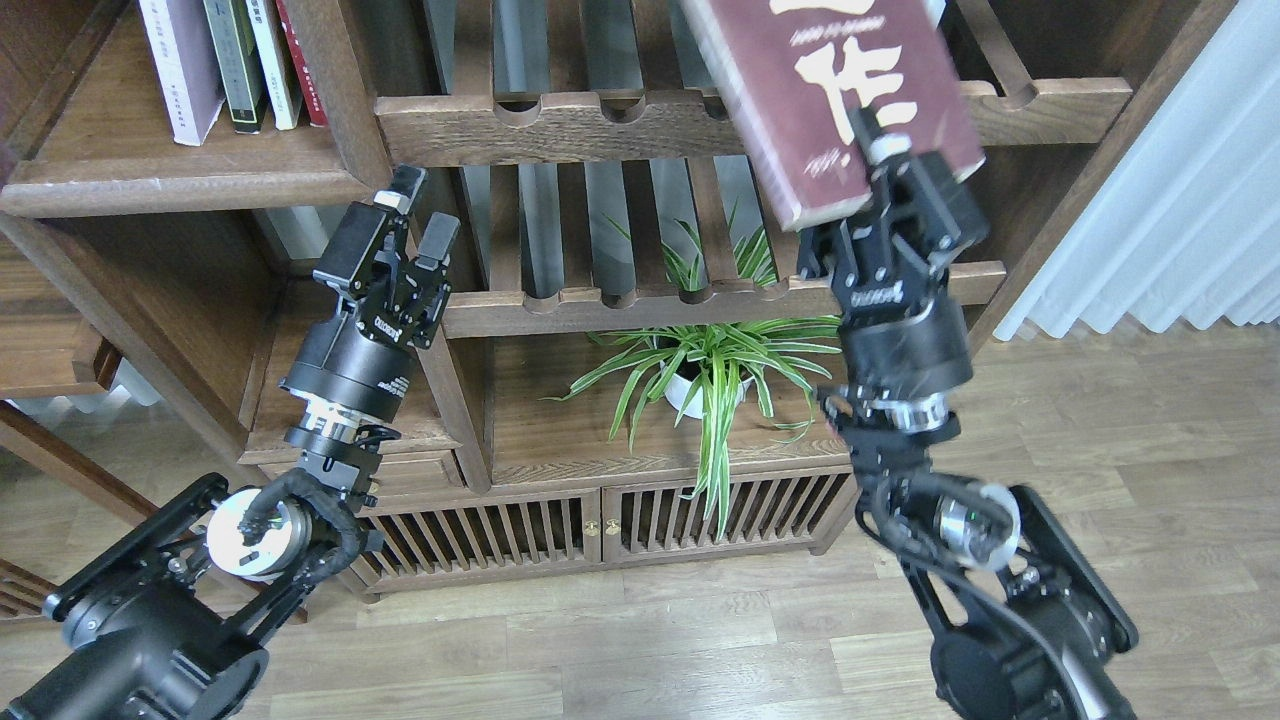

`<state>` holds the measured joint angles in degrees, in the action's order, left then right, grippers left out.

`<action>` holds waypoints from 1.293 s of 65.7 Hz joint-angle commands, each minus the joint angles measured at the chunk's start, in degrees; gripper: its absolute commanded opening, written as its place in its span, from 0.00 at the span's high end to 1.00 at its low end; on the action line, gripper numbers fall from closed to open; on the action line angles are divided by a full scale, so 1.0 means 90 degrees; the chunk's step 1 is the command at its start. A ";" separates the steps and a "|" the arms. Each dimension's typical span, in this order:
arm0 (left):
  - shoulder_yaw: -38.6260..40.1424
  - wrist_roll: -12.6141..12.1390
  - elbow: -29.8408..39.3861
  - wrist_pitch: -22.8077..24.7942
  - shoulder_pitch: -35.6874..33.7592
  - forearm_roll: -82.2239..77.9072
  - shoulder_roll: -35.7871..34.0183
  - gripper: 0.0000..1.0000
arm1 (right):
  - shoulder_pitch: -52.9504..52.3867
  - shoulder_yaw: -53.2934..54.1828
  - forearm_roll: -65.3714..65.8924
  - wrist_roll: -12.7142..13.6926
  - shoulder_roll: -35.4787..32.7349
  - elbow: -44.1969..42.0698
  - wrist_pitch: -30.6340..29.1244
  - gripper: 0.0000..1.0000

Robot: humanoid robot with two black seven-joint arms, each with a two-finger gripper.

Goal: Organize books on shelf
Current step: 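Pull the maroon book off the shelf down toward the left gripper, then grip the maroon book with the left gripper beside the right gripper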

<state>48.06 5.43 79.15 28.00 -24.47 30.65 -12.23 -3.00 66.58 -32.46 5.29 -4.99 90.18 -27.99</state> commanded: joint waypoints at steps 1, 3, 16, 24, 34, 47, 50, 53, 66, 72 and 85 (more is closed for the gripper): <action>-0.0379 -0.0056 0.0004 0.0000 -0.0094 0.0012 -0.0087 0.25 | 0.0225 -0.0025 0.0003 -0.0002 -0.0012 -0.0011 -0.0001 0.96; -0.0486 -0.0056 0.0004 0.0000 -0.0113 0.0012 -0.0116 0.25 | 0.0274 -0.0035 0.0022 0.0008 -0.0012 -0.0011 -0.0001 0.96; -0.1014 -0.0076 0.0004 0.0000 -0.0240 0.0002 -0.0204 0.26 | 0.0645 -0.0552 0.0110 0.0008 -0.0149 -0.0040 -0.0001 0.96; -0.1170 -0.0193 0.0004 0.0000 -0.0240 0.0002 -0.0351 0.28 | 0.0879 -0.0709 0.0373 0.0018 -0.0120 -0.0089 -0.0001 0.96; -0.1238 -0.0213 0.0004 0.0000 -0.0270 0.0002 -0.0360 0.29 | 0.1085 -0.0846 0.0589 0.0027 0.0036 -0.0235 -0.0001 0.96; -0.1278 -0.0222 0.0004 0.0000 -0.0270 -0.0007 -0.0390 0.28 | 0.1036 -0.0846 0.0589 0.0027 0.0105 -0.0450 -0.0001 0.96; -0.1326 -0.0252 0.0004 0.0000 -0.0260 -0.0017 -0.0399 0.28 | 0.1036 -0.0855 0.0589 0.0037 0.0095 -0.0479 -0.0001 0.95; -0.1385 -0.0281 0.0004 0.0000 -0.0260 -0.0017 -0.0429 0.28 | 0.1026 -0.0865 0.0589 0.0057 0.0076 -0.0479 -0.0001 0.95; -0.1688 -0.0330 0.0004 0.0000 -0.0270 -0.0017 -0.0448 0.28 | 0.0978 -0.0963 0.0657 0.0154 0.0085 -0.0587 -0.0001 0.95; -0.1717 -0.0330 0.0004 0.0000 -0.0270 -0.0017 -0.0399 0.28 | 0.1017 -0.0973 0.0735 0.0174 0.0085 -0.0636 -0.0001 0.95; -0.1746 -0.0330 0.0004 0.0000 -0.0270 -0.0017 -0.0399 0.27 | 0.1056 -0.0982 0.0823 0.0233 0.0095 -0.0714 -0.0001 0.95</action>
<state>32.40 2.46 79.19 28.00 -26.88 30.50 -15.80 6.28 57.84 -25.32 7.17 -4.22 84.15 -28.00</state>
